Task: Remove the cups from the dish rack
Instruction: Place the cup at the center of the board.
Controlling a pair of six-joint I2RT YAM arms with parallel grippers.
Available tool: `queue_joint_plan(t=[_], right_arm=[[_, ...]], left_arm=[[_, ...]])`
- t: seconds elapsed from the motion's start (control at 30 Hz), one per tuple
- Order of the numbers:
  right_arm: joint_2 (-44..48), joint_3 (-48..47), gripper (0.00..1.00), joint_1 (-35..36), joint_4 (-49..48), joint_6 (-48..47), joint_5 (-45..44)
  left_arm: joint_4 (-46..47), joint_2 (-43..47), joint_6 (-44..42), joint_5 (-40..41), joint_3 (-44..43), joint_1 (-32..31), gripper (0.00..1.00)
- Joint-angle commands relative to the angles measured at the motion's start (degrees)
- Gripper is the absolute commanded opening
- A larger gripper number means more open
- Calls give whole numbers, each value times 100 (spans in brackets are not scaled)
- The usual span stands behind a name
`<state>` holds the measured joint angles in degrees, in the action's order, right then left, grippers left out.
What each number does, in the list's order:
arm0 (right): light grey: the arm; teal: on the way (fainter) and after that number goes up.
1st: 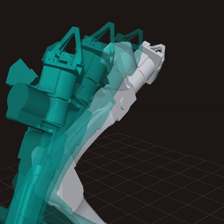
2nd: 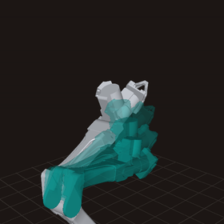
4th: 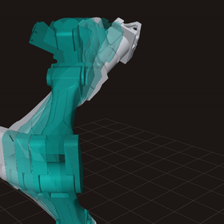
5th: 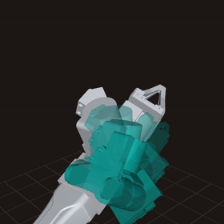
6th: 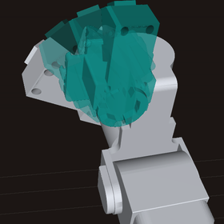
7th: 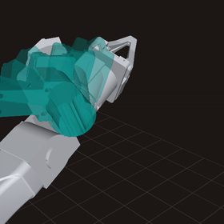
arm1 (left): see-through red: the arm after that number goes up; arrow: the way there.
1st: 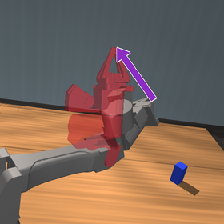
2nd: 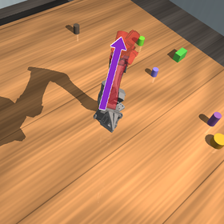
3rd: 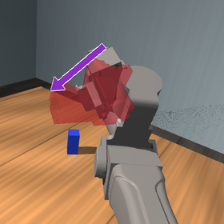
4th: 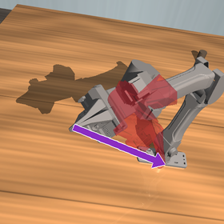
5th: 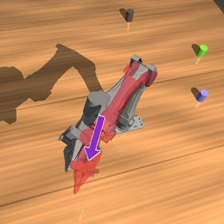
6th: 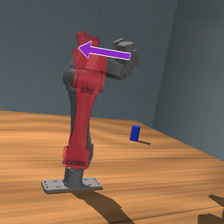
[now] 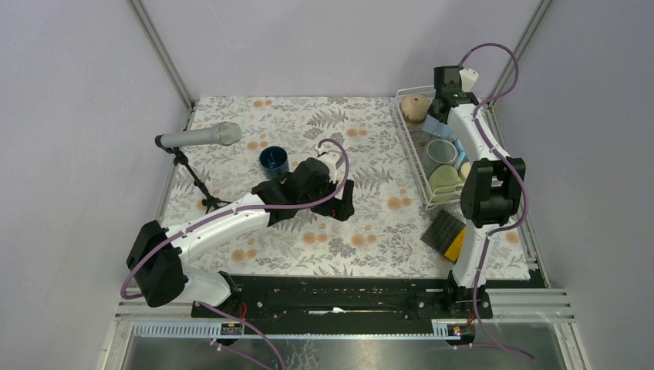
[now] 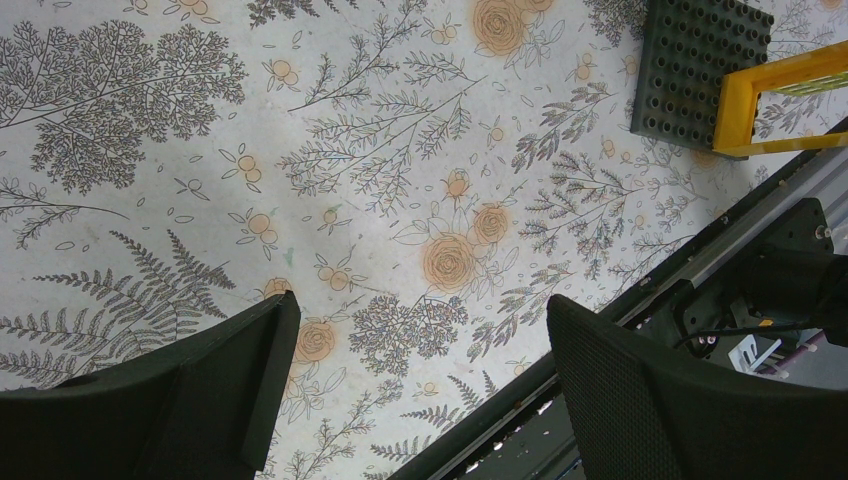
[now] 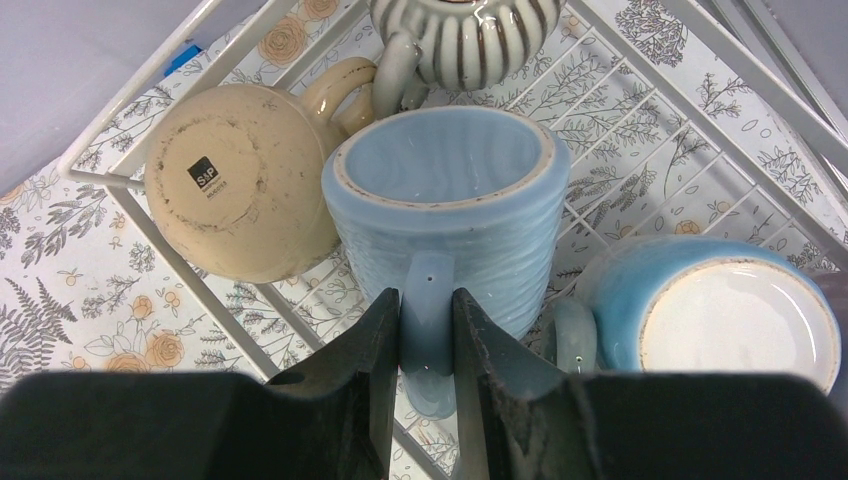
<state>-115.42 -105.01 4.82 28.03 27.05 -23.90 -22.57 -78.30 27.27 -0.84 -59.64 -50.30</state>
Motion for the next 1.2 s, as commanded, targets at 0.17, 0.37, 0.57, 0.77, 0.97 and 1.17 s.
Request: queue_joint_plan(t=[0.17,0.37,0.57,0.77,0.97,1.17], right_arm=[[92,287,16,-1,-15,43,261],[112,362,18,-6,18,39,228],[123,401,25,3,18,52,258],[185,500,31,9,40,78,262],[229,600,36,10,82,81,227],[255,649,35,8,114,67,125]], left_arm=[[260,-24,42,62,-21,-2,99],[261,-32,51,58,-15,0,99],[270,-35,51,55,-4,1,99],[272,-41,57,50,-3,-1,99],[279,-50,68,57,6,-1,99],[275,-52,68,49,5,-3,99]])
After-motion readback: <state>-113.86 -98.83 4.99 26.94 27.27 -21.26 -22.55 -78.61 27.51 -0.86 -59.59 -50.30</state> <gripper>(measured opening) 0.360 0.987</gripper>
